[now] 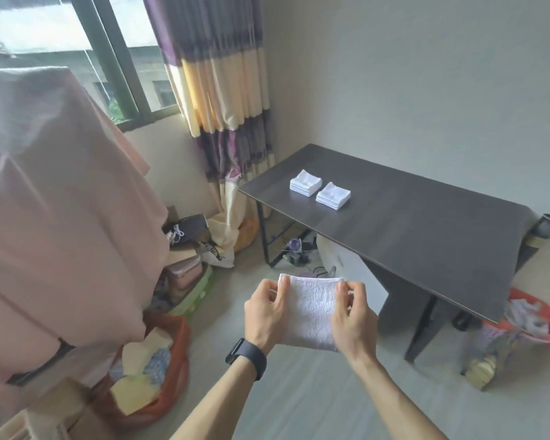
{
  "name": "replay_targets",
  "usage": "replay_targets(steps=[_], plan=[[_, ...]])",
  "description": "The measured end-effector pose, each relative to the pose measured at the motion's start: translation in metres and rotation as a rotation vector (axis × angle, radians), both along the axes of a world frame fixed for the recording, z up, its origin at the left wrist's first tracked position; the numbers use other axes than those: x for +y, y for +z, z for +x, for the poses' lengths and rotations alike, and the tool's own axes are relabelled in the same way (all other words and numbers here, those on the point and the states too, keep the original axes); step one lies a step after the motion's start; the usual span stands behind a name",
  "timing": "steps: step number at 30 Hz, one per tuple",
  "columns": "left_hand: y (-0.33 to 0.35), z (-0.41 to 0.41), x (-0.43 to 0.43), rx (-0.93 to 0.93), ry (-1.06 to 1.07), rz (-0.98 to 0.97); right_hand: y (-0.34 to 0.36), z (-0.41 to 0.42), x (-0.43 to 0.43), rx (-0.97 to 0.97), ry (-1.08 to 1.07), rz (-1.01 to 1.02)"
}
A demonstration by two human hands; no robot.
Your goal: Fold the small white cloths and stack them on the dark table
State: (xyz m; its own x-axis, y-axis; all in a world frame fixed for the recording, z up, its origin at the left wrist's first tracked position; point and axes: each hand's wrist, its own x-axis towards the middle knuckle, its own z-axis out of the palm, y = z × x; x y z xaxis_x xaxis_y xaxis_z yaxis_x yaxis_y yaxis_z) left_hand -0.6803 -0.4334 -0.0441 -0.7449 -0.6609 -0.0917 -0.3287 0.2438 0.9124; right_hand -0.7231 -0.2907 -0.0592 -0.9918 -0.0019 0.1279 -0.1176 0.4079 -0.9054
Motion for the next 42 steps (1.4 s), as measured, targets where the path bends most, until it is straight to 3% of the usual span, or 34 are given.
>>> replay_targets(steps=[11, 19, 27, 42], plan=[[-0.035, -0.198, -0.117, -0.041, -0.019, 0.047, -0.033, -0.199, -0.118, -0.095, -0.036, 0.036], [-0.057, -0.36, -0.181, -0.018, -0.205, 0.061, -0.044, -0.334, -0.172, -0.113, -0.167, 0.038], [-0.076, -0.521, -0.179, -0.076, -0.391, 0.058, -0.065, -0.471, -0.168, -0.173, -0.355, 0.074], [-0.155, -0.766, -0.166, -0.344, -0.45, 0.095, -0.155, -0.706, -0.161, -0.449, -0.389, 0.127]])
